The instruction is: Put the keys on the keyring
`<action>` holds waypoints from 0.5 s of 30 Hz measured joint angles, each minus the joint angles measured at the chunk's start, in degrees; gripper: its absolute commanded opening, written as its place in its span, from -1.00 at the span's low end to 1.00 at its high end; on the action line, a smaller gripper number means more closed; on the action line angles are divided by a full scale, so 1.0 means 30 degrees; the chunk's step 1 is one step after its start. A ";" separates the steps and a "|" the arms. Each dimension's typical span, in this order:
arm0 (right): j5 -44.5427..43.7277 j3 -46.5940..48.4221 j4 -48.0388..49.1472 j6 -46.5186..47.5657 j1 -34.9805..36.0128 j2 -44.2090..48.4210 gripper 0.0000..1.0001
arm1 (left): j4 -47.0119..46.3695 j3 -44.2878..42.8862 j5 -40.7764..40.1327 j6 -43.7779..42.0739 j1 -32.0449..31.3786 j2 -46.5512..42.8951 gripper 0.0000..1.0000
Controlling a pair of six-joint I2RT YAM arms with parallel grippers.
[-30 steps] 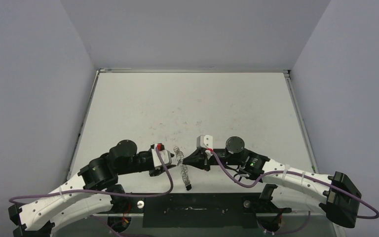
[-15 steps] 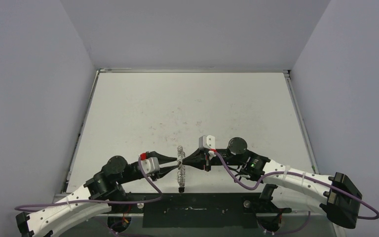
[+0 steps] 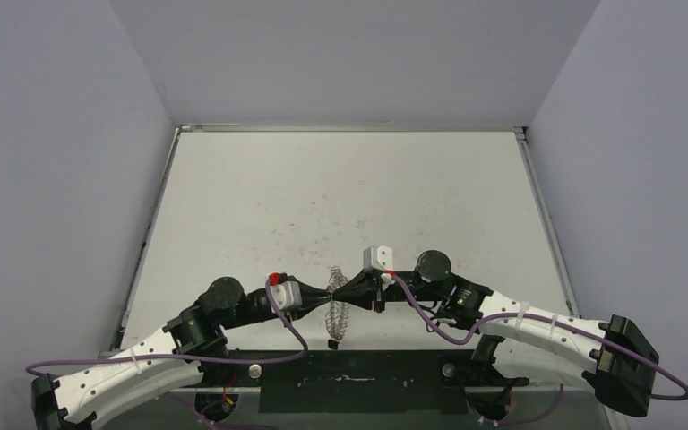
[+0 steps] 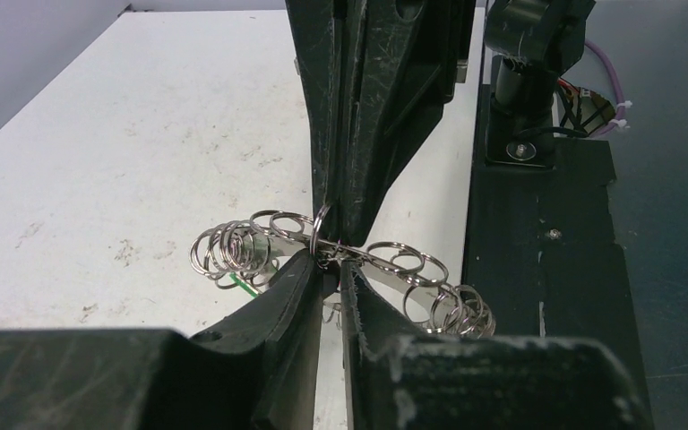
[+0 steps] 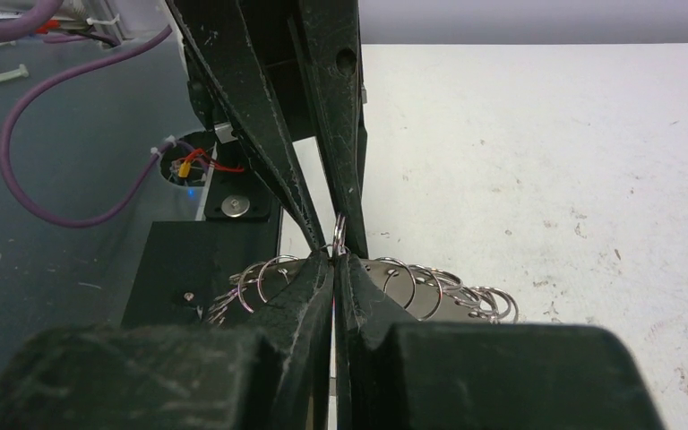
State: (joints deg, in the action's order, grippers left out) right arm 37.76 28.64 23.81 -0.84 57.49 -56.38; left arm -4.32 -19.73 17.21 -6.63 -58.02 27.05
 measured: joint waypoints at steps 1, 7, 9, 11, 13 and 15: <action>0.0000 -0.0007 0.0007 -0.0022 -0.0007 0.0022 -1.00 | -0.0022 0.0000 0.0036 0.0000 0.0000 0.0029 -0.60; 0.0007 -0.0007 0.0335 -0.0051 0.0000 0.0321 -1.00 | 0.0146 0.0000 0.0219 -0.0036 0.0000 0.0219 -0.34; 0.0015 -0.0007 0.0532 -0.0095 0.0000 0.0386 -1.00 | 0.0240 0.0000 0.0270 -0.0015 0.0000 0.0233 -0.32; 0.0015 -0.0007 0.0736 -0.0109 -0.0007 0.0393 -1.00 | 0.0262 0.0000 0.0277 -0.0015 0.0000 0.0189 -0.32; 0.0015 -0.0007 0.0867 -0.0117 0.0000 0.0393 -1.00 | 0.0299 0.0000 0.0277 -0.0015 0.0000 0.0022 -0.36; 0.0015 -0.0007 0.0947 -0.0117 -0.0007 0.0393 -1.00 | 0.0299 0.0000 0.0277 -0.0015 0.0000 -0.0189 -0.42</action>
State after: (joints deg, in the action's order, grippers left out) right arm 37.80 28.62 26.65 -1.19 57.47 -55.20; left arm -3.42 -19.73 18.04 -6.68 -58.02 26.48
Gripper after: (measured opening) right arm 0.028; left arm 0.325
